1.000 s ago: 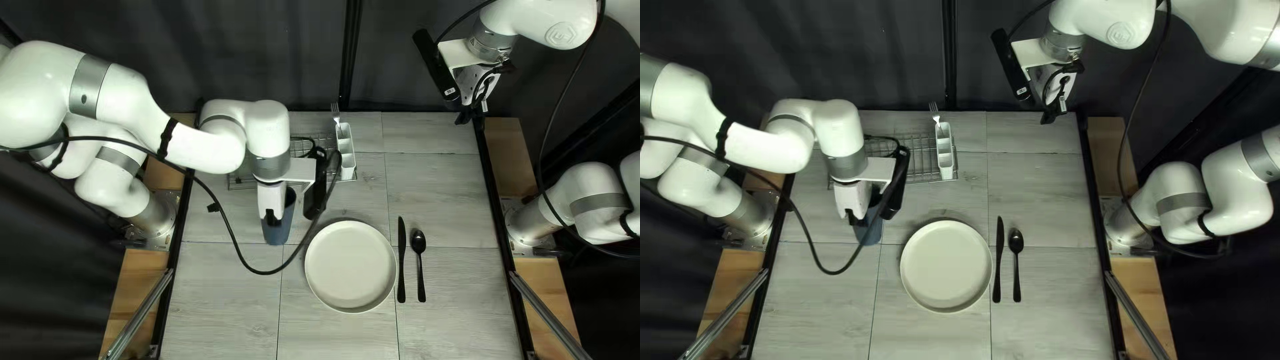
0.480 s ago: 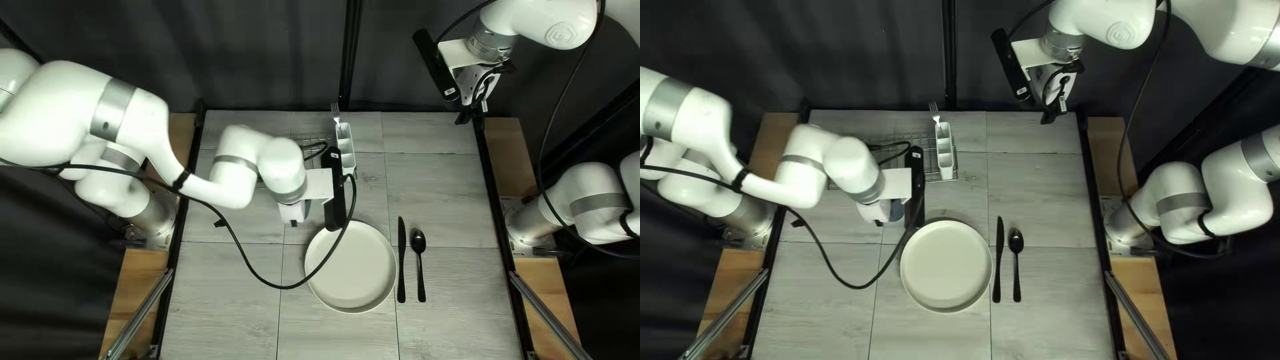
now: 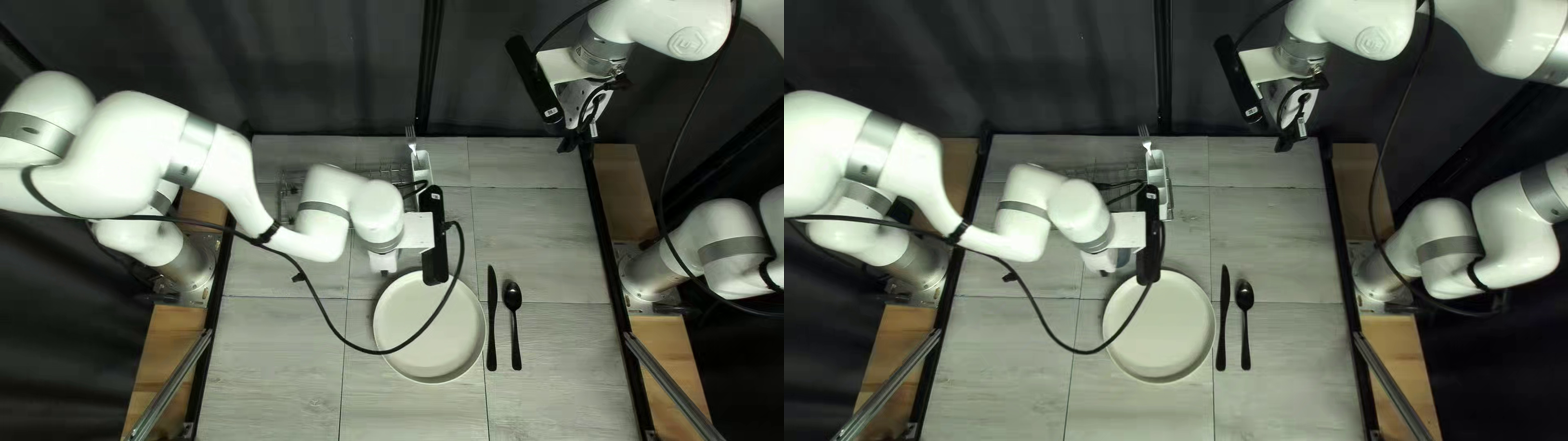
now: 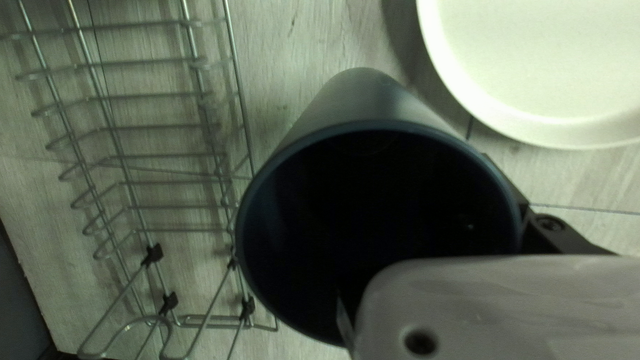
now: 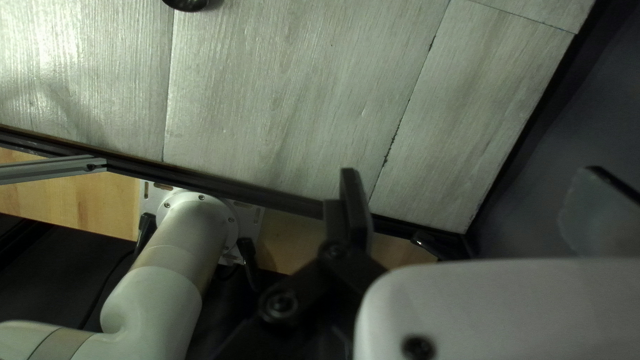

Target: Pick up and place plate onto table. Place down one fork to the left of the plate. Place spoon and knife to the right of the plate. Place cup above the knife and spoon

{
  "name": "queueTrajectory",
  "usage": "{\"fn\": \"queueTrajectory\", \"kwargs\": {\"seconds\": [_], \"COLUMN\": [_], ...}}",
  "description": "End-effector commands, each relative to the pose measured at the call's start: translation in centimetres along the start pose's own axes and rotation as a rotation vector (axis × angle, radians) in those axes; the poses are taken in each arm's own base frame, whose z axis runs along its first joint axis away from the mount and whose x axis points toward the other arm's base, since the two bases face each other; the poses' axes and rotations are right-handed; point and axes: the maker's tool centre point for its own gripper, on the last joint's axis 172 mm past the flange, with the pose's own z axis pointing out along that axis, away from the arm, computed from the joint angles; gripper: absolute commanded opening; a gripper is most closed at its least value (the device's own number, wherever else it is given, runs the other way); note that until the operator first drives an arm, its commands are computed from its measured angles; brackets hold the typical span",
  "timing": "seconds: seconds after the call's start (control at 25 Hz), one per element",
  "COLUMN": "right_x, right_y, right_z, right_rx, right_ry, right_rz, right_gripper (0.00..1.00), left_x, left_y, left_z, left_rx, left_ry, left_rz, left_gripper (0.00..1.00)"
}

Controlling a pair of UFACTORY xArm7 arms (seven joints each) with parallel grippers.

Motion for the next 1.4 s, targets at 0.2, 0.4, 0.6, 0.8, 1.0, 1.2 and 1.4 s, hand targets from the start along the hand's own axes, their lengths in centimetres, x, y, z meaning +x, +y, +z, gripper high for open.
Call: {"fn": "queueTrajectory", "kwargs": {"seconds": [0.2,0.4,0.6,0.8,1.0,1.2,1.4], "right_x": [0.0,0.0,0.0,0.0,0.0,0.0,0.0], "right_y": [0.0,0.0,0.0,0.0,0.0,0.0,0.0], "right_z": [0.0,0.0,0.0,0.0,0.0,0.0,0.0], "right_rx": [0.000,0.000,0.000,0.000,0.000,0.000,0.000], "right_ry": [0.000,0.000,0.000,0.000,0.000,0.000,0.000], "right_rz": [0.000,0.000,0.000,0.000,0.000,0.000,0.000], "right_gripper": [1.00,1.00,1.00,1.00,1.00,1.00,1.00], "left_x": [-0.1,-0.3,-0.5,-0.8,-1.2,-1.9,-3.2], "left_y": [0.3,0.0,-0.1,-0.3,-0.6,-1.6,-3.5], "left_z": [0.8,1.6,2.3,2.7,2.3,-0.6,-4.6], "left_rx": [-0.006,-0.016,-0.023,-0.031,-0.042,-0.035,-0.013], "left_ry": [0.006,0.006,-0.001,-0.006,0.000,0.011,0.020], "left_rz": [0.031,0.036,0.035,0.037,0.041,0.033,0.018], "left_gripper": [0.00,0.01,0.05,0.63,1.00,1.00,1.00]}}
